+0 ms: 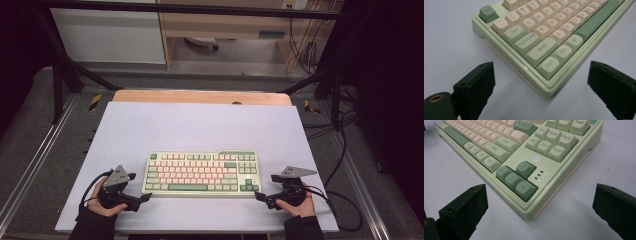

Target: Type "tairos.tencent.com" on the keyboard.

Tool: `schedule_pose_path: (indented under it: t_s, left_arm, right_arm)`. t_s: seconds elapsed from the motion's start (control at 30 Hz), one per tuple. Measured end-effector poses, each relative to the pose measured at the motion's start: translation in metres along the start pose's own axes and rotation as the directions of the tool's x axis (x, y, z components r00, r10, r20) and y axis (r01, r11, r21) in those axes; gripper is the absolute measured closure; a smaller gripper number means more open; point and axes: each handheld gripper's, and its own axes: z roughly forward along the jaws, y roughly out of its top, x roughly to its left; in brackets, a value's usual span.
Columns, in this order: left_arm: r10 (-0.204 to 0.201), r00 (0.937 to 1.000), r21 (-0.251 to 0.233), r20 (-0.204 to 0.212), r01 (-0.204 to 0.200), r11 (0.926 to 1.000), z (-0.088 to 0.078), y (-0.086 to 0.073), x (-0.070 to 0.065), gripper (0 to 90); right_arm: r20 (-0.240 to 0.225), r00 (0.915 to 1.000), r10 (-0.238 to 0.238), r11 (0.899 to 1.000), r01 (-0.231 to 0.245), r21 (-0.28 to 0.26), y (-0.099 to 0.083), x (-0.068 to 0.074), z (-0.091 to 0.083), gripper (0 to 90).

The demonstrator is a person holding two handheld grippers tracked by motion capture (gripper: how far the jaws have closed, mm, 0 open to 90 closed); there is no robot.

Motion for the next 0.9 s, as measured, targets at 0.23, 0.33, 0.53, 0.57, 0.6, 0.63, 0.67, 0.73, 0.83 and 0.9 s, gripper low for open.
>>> schedule_pose_path:
  t_s: [0.23, 0.33, 0.53, 0.57, 0.6, 0.63, 0.67, 0.73, 0.83, 0.9]
  left_arm:
    - [-0.002, 1.0, -0.004, -0.001, 0.002, 1.0, -0.0007, 0.0005, -0.0002, 7.5]
    - [-0.002, 1.0, -0.004, -0.001, 0.002, 1.0, -0.0009, 0.0008, -0.0005, 7.5]
    - [0.002, 1.0, -0.004, 0.001, -0.002, 1.0, -0.001, 0.0021, -0.0022, 7.8]
    - [0.002, 1.0, -0.007, 0.001, -0.002, 1.0, -0.0012, 0.0026, -0.0025, 7.9]
    - [0.001, 1.0, -0.009, 0.0, -0.001, 1.0, -0.0014, 0.0031, -0.0029, 8.0]
    - [0.002, 1.0, -0.01, 0.0, -0.002, 0.9999, -0.0016, 0.0035, -0.0032, 8.1]
    - [0.003, 1.0, -0.011, -0.001, -0.003, 0.9999, -0.0017, 0.0046, -0.0041, 8.2]
    - [0.005, 1.0, -0.013, -0.002, -0.005, 0.9999, -0.0021, 0.0057, -0.0049, 8.6]
    - [0.002, 1.0, -0.014, -0.002, -0.002, 0.9999, -0.002, 0.0067, -0.0056, 8.9]
    - [0.004, 1.0, -0.015, -0.001, -0.004, 0.9999, -0.0021, 0.0078, -0.0066, 9.9]
  right_arm:
    - [0.0, 1.0, 0.0, 1.0, 0.0, 0.003, -0.0001, 0.0002, 0.0001, 0.5]
    - [0.0, 1.0, -0.001, 1.0, 0.001, 0.003, -0.0001, 0.0001, 0.0, 0.5]
    - [0.002, 1.0, -0.002, 1.0, 0.002, 0.01, -0.0002, 0.0001, 0.0007, 0.5]
    - [0.002, 1.0, -0.003, 1.0, 0.003, 0.008, -0.0003, 0.0001, 0.0012, 0.5]
    - [0.004, 1.0, -0.004, 1.0, 0.004, 0.009, -0.0004, 0.0001, 0.0016, 0.5]
    - [0.004, 1.0, -0.005, 1.0, 0.005, 0.01, -0.0004, 0.0003, 0.0016, 0.5]
    - [0.003, 1.0, -0.005, 1.0, 0.005, 0.009, -0.0004, 0.0003, 0.0016, 0.5]
    - [0.003, 1.0, -0.003, 1.0, 0.003, 0.01, -0.0002, 0.0002, 0.001, 0.5]
    - [0.005, 1.0, -0.006, 1.0, 0.006, 0.009, -0.0003, 0.0001, 0.0007, 0.5]
    - [0.006, 1.0, -0.001, 1.0, 0.001, 0.008, -0.0002, 0.0005, 0.0003, 0.5]
